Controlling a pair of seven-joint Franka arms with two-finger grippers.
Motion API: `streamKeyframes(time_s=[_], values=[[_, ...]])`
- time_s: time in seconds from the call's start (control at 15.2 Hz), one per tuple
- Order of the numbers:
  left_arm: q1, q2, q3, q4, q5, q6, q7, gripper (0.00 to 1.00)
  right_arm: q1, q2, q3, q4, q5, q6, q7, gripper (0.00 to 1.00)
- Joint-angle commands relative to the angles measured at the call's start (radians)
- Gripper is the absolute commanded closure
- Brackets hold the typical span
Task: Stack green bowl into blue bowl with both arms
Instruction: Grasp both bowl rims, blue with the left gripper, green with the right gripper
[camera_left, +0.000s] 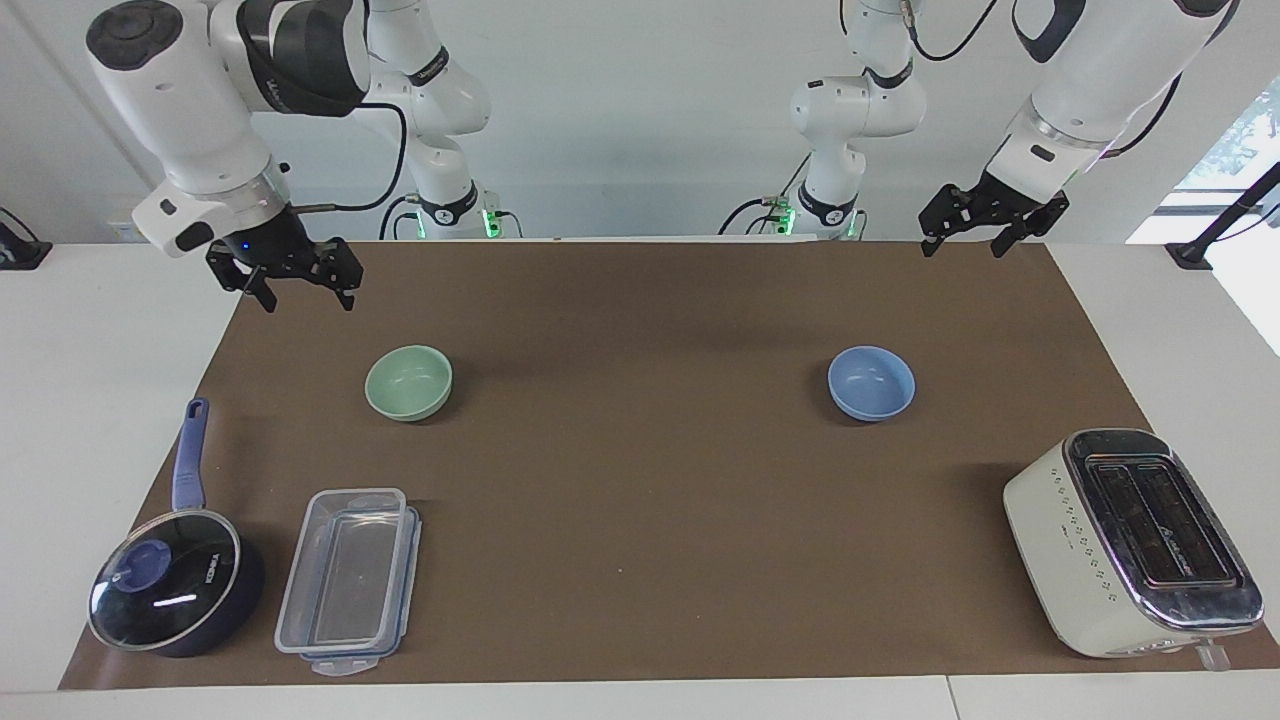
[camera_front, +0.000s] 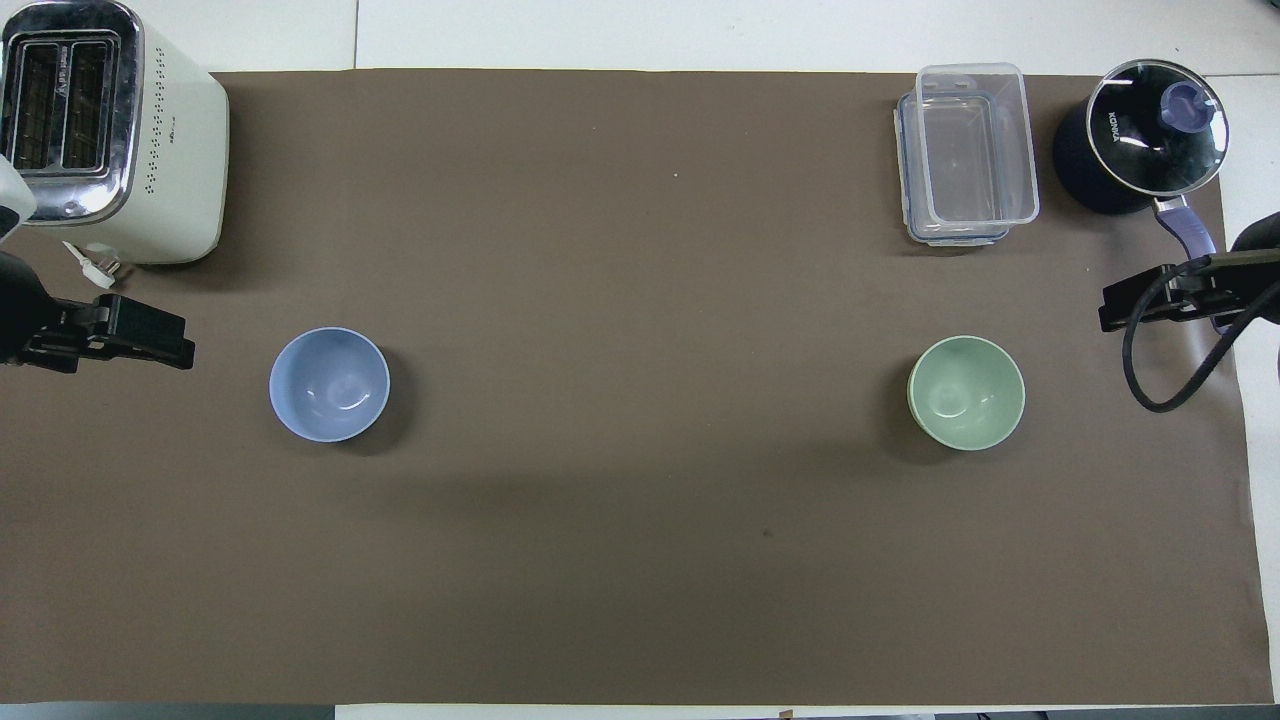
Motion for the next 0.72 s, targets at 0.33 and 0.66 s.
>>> streamKeyframes(time_s=[0.33,0.66], values=[[0.070,-0.046,0.012,-0.500,0.020,0.482,0.231,0.00,-0.043,0.013,0.003,-0.428,0.092,0.466,-0.149,0.00],[0.065,0.010,0.012,-0.636,0.020,0.680,0.252,0.00,-0.077,0.103,0.003,-0.493,0.093,0.604,-0.194,0.11]])
